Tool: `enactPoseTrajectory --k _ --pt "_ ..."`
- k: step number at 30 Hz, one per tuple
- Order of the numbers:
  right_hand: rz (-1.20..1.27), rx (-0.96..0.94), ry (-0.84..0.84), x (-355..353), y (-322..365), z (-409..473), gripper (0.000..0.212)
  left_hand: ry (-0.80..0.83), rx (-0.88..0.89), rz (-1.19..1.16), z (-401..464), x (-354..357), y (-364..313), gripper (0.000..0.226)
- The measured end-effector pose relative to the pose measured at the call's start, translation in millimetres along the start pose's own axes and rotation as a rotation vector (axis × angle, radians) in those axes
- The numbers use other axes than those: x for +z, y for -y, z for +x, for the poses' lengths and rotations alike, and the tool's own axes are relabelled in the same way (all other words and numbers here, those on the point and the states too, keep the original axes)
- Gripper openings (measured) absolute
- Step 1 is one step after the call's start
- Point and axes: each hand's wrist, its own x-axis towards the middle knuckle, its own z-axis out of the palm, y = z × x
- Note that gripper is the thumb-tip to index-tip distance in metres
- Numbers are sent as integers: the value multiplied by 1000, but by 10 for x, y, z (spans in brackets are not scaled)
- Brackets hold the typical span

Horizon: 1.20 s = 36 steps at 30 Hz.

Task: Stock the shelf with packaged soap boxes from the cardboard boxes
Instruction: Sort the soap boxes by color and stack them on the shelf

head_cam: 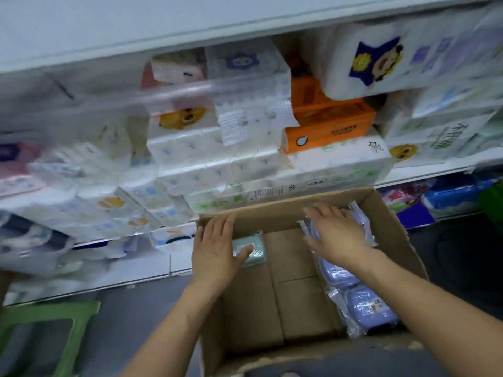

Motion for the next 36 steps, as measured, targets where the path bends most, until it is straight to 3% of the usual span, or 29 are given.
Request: enactPoseTrajectory --k 4,10,17,27,36 --pt "85 -113 -263 -387 520 -332 56 -162 -16 -14 -365 -696 37 71" --pt "154 -302 -403 -898 1500 -636 55 -327 -115 -38 -862 -1460 487 66" --pt "198 -506 -392 -1077 3042 -631 59 -364 -224 53 -1373 -2154 1731 71" --pt "257 -604 -278 -587 5914 -562 63 -224 -401 85 -2606 -2843 4420 80" --pt "242 -651 -81 55 7778 -420 61 -106 -643 -103 -3412 -2960 6202 79"
